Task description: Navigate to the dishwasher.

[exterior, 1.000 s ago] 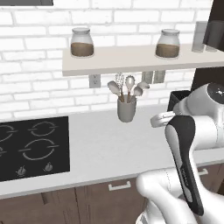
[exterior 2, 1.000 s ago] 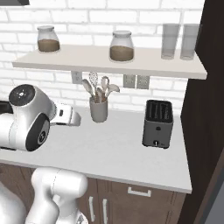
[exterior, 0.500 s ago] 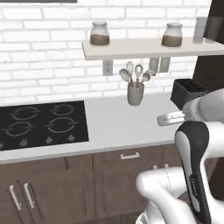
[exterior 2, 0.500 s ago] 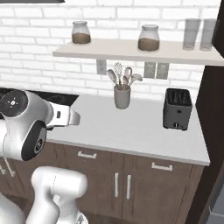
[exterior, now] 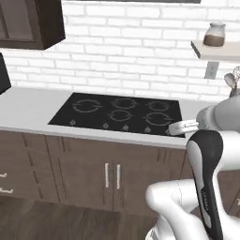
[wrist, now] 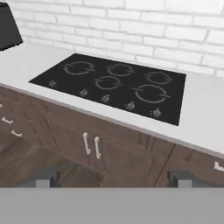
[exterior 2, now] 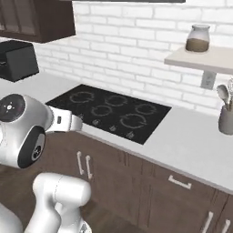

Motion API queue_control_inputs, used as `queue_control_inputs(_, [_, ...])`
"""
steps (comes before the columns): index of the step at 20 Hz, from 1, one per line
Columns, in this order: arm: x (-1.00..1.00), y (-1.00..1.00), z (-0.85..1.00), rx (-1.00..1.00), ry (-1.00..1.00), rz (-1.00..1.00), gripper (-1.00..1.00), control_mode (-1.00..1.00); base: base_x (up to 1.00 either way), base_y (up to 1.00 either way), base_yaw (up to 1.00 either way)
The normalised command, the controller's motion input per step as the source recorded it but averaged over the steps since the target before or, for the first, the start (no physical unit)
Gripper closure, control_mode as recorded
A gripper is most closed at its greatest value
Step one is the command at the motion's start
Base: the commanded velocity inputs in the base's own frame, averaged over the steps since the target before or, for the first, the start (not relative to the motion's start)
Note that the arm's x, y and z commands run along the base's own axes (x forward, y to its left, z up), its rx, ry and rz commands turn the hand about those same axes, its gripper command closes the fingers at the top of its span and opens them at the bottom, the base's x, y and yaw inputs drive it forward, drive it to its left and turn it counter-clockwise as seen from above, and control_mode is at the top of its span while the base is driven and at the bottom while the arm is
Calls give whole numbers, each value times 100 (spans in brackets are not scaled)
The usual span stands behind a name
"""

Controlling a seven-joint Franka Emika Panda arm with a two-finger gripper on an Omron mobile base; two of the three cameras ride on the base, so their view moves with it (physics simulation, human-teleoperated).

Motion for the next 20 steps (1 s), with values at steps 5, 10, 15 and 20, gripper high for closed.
queue_control_inputs(5, [0, 0, 0, 0, 0, 0, -100, 100, 0, 70, 84])
queue_control_inputs(10, [0, 0, 0, 0, 0, 0, -100, 100, 0, 28, 95])
queue_control_inputs(15, [0, 0, 0, 0, 0, 0, -100, 100, 1, 0, 100])
queue_control_inputs(20, [0, 0, 0, 0, 0, 0, -100, 100, 1, 1, 100])
